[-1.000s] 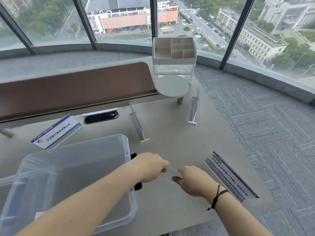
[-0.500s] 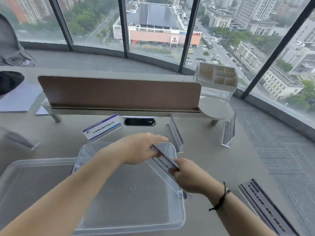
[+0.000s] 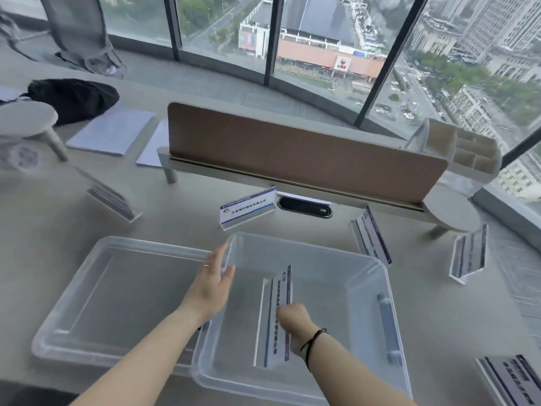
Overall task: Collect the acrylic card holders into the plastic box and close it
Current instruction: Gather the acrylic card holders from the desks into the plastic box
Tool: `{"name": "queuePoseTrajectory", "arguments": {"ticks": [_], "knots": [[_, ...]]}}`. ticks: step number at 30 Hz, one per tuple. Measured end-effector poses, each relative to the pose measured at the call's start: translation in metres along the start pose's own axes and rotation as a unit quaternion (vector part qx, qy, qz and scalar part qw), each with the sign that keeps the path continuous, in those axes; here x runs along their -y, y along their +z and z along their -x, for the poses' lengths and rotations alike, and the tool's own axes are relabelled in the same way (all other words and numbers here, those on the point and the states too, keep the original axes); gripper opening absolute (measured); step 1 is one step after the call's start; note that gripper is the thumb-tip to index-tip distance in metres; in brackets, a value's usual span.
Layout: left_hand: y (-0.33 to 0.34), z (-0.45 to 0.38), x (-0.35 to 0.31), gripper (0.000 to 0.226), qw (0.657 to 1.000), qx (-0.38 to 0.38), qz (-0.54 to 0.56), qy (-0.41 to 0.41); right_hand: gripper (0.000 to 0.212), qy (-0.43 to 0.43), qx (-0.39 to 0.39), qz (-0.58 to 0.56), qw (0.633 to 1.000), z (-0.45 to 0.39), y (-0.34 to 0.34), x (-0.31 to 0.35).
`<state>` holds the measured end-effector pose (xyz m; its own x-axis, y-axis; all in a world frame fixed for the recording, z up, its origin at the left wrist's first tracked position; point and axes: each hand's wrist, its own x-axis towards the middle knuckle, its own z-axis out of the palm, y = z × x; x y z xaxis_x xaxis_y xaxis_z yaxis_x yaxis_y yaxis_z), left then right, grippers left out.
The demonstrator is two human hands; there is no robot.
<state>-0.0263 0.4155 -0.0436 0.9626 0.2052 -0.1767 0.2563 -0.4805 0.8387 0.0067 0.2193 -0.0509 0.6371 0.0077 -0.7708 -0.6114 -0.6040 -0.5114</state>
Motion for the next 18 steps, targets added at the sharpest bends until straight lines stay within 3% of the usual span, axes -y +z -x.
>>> {"name": "queuePoseTrajectory", "arguments": {"ticks": [2,5,12,18], "knots": [[0.010,0.003,0.008,0.050,0.996,-0.019,0.080,-0.042,0.016,0.013,-0.012,-0.012,1.000,-0.008,0.017,0.006],[0.016,0.001,0.017,0.048,0.991,-0.020,0.117,-0.063,0.035,0.024,-0.023,-0.017,0.999,-0.018,0.042,0.014],[0.018,-0.003,0.025,0.048,0.984,-0.002,0.168,-0.065,0.036,0.024,-0.041,-0.072,0.996,-0.024,0.089,0.027],[0.017,-0.003,0.026,0.048,0.980,0.000,0.185,-0.067,0.052,0.012,-0.045,-0.073,0.996,-0.018,0.105,0.030]]}}
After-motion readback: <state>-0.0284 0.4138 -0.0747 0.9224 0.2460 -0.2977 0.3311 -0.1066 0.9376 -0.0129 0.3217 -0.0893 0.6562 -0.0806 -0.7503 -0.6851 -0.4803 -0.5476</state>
